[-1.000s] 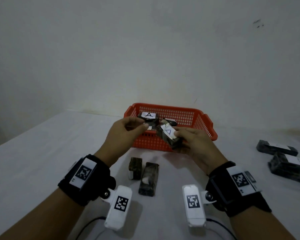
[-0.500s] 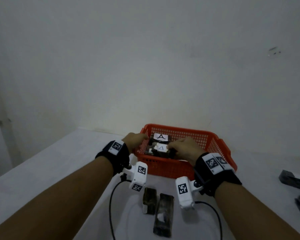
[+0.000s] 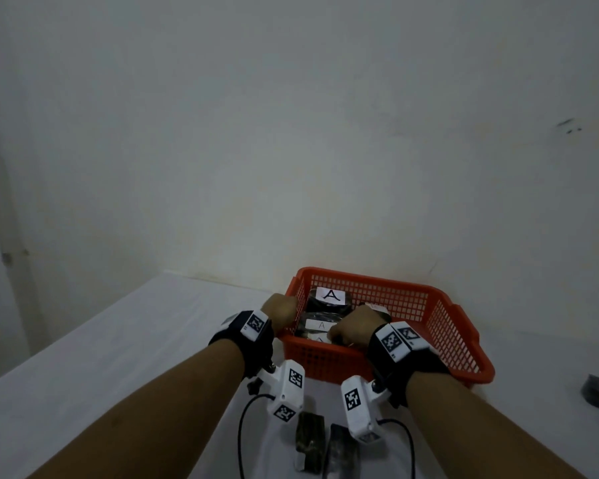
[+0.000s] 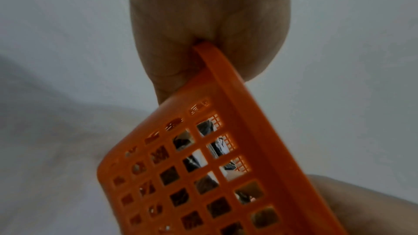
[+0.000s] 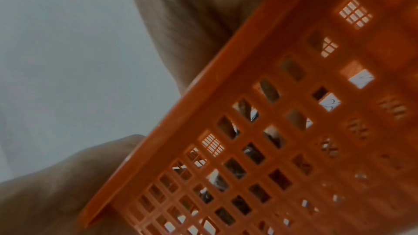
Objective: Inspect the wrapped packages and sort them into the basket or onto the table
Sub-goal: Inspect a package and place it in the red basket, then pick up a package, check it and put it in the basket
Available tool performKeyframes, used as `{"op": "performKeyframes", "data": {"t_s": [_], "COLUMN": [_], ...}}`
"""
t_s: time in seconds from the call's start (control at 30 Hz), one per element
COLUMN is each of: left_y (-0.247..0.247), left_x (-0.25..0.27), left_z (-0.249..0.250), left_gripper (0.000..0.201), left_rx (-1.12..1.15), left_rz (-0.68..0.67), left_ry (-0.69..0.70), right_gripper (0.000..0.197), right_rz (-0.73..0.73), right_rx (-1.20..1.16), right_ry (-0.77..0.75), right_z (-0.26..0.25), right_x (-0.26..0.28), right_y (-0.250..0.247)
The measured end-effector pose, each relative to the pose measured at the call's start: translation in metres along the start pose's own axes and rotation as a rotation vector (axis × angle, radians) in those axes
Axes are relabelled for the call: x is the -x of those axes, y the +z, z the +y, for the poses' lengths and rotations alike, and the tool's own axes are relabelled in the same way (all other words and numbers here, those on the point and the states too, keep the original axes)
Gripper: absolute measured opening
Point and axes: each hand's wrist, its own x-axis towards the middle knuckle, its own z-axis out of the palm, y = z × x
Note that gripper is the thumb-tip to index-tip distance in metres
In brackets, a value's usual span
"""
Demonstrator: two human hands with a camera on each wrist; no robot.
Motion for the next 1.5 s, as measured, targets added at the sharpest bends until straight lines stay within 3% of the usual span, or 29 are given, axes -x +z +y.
{"op": "performKeyframes", "data": {"t_s": [0.13, 0.3, 0.53, 0.7, 0.77, 0.83, 1.07, 1.27, 1.37, 1.5], "left_y": [0.004, 0.005, 0.005, 0.006, 0.006, 0.006, 0.004, -0.001, -0.009, -0.024], "left_x": [0.001, -0.004, -0.007, -0.008, -0.006, -0.006, -0.002, 0.011, 0.022, 0.057], "left_z": [-0.002, -0.005, -0.007, -0.008, -0.007, -0.007, -0.005, 0.006, 0.011, 0.022], "left_gripper": [0.033, 0.032, 0.032, 0.032, 0.031, 0.031, 0.029, 0.019, 0.047, 0.067], "left_rx": [-0.007, -0.023, -0.031, -0.007, 0.015, 0.023, -0.009, -0.014, -0.072, -0.417], "left_rz": [0.002, -0.011, 0.000, -0.013, -0.018, -0.023, -0.040, -0.088, -0.158, -0.132], "left_ry": [0.006, 0.006, 0.026, 0.022, 0.010, 0.003, 0.004, -0.037, -0.139, -0.096], "right_gripper": [0.020, 0.039, 0.029, 0.041, 0.032, 0.022, 0.017, 0.022, 0.009, 0.004], "right_rz": [-0.019, -0.013, -0.041, 0.012, 0.015, 0.007, 0.033, 0.202, 0.330, 0.389], "right_rx": [-0.007, -0.068, -0.051, -0.071, -0.070, -0.060, -0.057, -0.078, -0.112, -0.181], "right_ry": [-0.002, 0.032, 0.037, 0.068, 0.069, 0.060, 0.022, -0.134, -0.281, -0.410], "right_z": [0.004, 0.006, 0.005, 0.008, 0.007, 0.007, 0.010, 0.005, 0.008, 0.018], "right_x": [-0.002, 0.000, 0.002, 0.000, 0.002, 0.004, 0.011, 0.037, 0.064, 0.103], "right_y": [0.001, 0.000, 0.003, 0.004, 0.003, 0.003, -0.001, -0.017, -0.028, -0.034]}}
